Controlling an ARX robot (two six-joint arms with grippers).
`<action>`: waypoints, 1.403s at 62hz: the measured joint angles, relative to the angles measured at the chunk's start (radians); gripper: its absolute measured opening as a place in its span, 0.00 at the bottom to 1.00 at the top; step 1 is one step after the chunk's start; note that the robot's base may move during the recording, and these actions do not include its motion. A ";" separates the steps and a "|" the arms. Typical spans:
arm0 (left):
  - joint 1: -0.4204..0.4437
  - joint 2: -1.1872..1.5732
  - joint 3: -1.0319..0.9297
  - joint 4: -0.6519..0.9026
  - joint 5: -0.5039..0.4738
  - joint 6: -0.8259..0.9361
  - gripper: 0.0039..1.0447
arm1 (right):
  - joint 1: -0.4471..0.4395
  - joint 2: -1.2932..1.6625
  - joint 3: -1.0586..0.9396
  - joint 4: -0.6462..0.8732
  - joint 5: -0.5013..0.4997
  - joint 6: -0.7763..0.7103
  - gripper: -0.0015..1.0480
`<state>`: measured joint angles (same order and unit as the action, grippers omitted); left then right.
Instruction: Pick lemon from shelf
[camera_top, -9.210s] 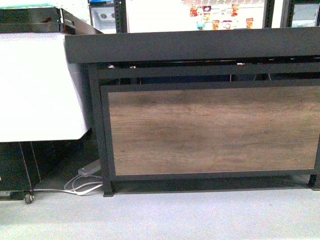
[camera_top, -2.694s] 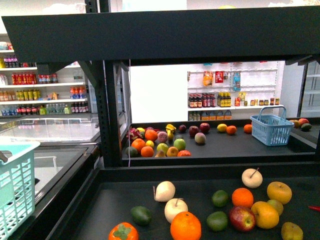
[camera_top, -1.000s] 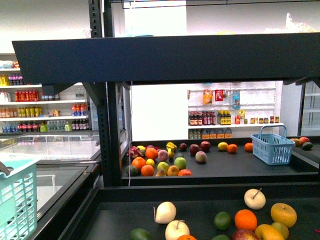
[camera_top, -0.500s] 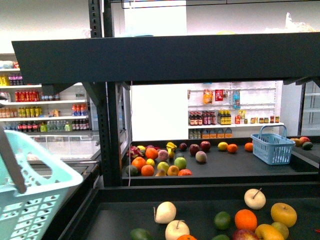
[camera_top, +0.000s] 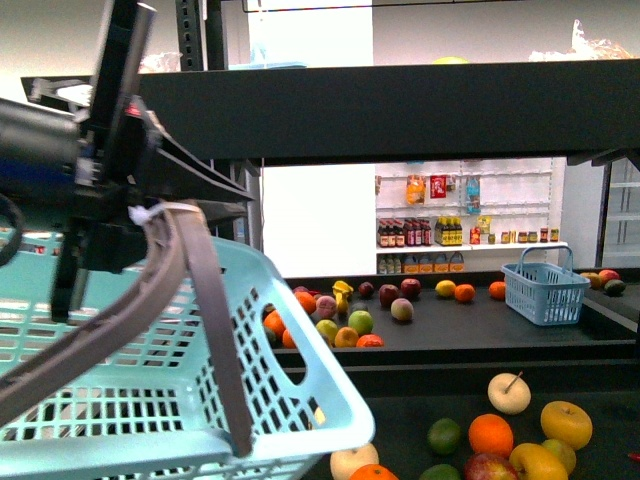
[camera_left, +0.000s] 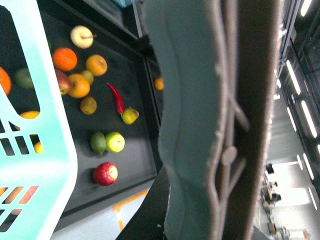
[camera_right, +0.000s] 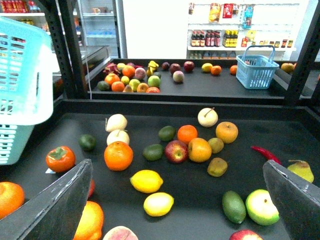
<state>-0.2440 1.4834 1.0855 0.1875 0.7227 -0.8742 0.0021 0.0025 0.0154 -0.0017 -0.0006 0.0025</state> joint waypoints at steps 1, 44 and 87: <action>-0.007 0.005 0.002 0.000 0.000 0.002 0.08 | 0.000 0.000 0.000 0.000 0.000 0.000 0.98; -0.154 0.126 0.047 0.033 -0.023 0.055 0.07 | -0.014 0.346 0.057 -0.034 0.273 0.192 0.98; -0.156 0.126 0.049 0.033 -0.020 0.057 0.07 | -0.097 1.952 0.809 -0.007 0.130 0.757 0.98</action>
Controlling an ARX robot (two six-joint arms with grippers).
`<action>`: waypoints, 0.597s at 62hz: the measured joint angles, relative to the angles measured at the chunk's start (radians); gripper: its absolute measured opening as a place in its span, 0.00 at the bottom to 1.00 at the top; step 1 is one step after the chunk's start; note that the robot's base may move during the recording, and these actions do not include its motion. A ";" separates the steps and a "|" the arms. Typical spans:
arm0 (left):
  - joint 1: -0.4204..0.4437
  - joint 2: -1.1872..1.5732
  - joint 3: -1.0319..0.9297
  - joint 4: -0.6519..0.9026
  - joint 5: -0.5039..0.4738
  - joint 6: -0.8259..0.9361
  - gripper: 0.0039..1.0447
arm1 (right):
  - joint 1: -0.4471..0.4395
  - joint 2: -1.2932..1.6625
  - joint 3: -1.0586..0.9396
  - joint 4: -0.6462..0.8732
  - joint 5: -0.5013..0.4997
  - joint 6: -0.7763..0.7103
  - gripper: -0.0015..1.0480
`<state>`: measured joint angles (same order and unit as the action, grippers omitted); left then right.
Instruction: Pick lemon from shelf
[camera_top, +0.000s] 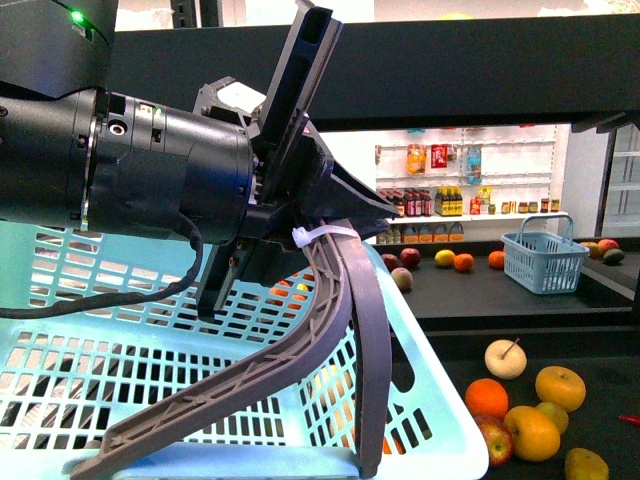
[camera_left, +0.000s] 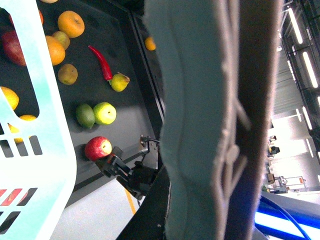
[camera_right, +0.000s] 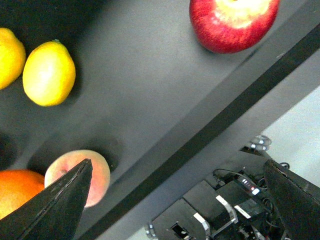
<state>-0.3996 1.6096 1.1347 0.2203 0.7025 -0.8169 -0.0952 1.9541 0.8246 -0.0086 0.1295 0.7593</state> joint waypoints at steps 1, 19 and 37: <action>0.000 0.000 0.000 0.000 0.000 0.000 0.07 | 0.008 0.028 0.023 -0.001 0.013 0.018 0.98; 0.000 0.000 0.000 0.000 -0.002 0.003 0.07 | 0.083 0.316 0.290 -0.079 0.046 0.187 0.98; 0.000 0.000 0.000 0.000 0.000 0.002 0.07 | 0.128 0.456 0.494 -0.109 0.049 0.283 0.98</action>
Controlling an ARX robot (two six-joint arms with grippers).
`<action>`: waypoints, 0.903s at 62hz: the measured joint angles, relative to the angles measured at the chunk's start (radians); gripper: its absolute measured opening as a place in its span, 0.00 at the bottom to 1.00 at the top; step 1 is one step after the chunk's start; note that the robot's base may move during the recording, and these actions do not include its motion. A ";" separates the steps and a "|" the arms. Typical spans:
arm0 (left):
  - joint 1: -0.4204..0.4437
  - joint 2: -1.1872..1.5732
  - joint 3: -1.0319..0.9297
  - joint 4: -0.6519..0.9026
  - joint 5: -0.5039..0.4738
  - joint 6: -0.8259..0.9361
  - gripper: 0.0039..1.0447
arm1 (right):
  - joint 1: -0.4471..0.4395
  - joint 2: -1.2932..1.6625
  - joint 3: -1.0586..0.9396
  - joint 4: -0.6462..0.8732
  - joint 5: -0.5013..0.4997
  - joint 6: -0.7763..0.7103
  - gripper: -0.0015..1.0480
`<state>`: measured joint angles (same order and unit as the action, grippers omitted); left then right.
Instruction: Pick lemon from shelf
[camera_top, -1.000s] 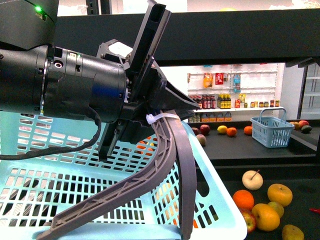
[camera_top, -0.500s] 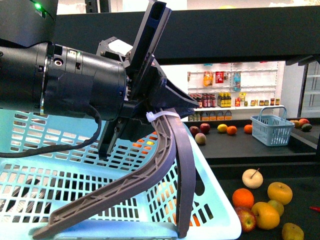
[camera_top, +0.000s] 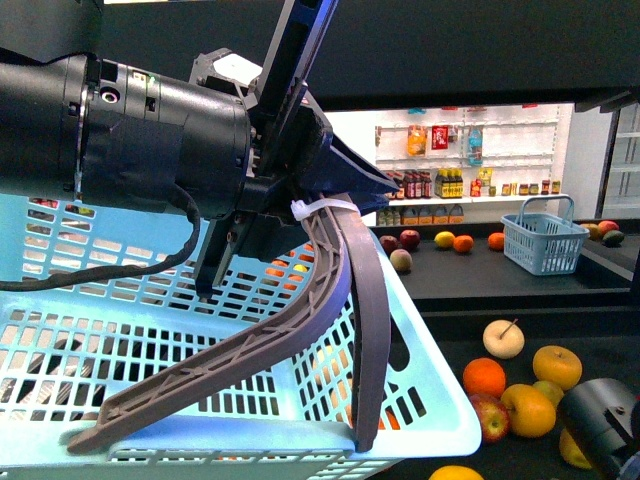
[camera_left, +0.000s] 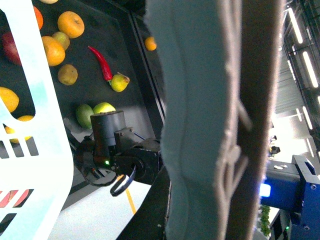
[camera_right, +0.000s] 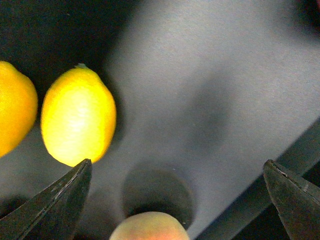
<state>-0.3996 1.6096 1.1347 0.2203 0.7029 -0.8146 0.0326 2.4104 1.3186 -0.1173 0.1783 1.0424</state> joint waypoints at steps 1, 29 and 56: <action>0.000 0.000 0.000 0.000 0.000 0.000 0.07 | 0.001 0.003 0.008 -0.004 0.001 0.003 0.98; 0.000 0.000 0.000 0.000 0.000 0.000 0.07 | 0.032 0.148 0.267 -0.115 0.011 0.073 0.98; 0.000 0.000 0.000 0.000 0.000 0.000 0.07 | 0.047 0.264 0.425 -0.184 0.003 0.119 0.98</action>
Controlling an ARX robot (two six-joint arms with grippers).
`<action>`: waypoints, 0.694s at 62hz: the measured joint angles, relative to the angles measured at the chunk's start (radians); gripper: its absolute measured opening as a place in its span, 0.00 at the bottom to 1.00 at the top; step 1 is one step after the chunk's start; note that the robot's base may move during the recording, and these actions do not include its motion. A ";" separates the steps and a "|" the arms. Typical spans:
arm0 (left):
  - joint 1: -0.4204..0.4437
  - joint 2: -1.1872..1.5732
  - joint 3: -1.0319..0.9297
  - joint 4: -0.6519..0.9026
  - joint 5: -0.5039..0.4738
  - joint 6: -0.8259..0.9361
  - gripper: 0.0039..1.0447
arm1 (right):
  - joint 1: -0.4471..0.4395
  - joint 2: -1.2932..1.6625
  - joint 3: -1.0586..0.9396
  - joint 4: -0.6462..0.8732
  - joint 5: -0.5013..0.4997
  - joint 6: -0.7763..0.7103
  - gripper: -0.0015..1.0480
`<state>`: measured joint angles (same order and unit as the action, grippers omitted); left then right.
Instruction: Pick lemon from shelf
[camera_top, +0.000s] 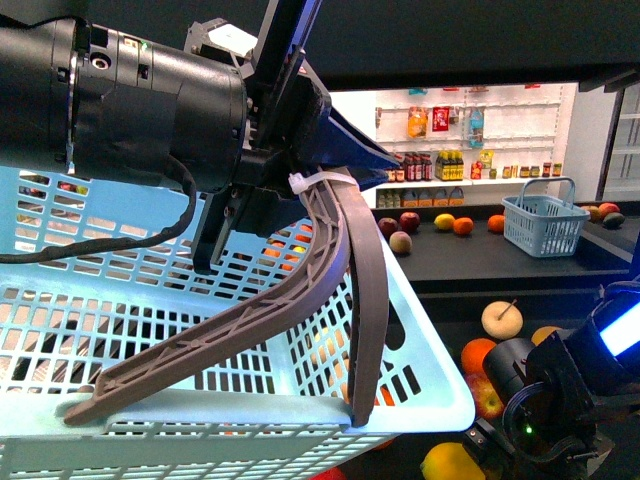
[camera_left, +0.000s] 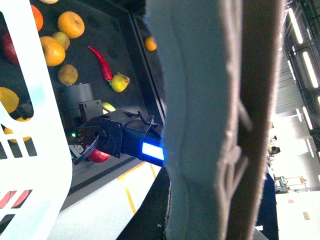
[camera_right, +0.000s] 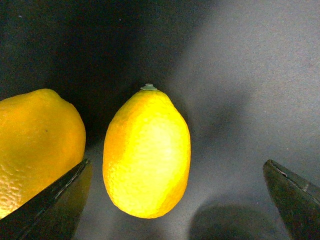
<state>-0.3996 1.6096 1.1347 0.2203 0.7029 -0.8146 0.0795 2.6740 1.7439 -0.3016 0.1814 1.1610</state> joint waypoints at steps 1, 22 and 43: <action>0.000 0.000 0.000 0.000 0.000 0.000 0.07 | 0.000 0.003 0.003 -0.002 0.000 0.002 0.98; 0.000 0.000 0.000 0.000 0.000 0.000 0.07 | 0.007 0.089 0.089 -0.011 0.014 0.005 0.98; 0.000 0.000 0.000 0.000 0.000 0.000 0.07 | 0.012 0.154 0.145 -0.001 0.016 -0.005 0.93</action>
<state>-0.3996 1.6096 1.1347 0.2203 0.7029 -0.8146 0.0914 2.8281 1.8893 -0.3027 0.1970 1.1564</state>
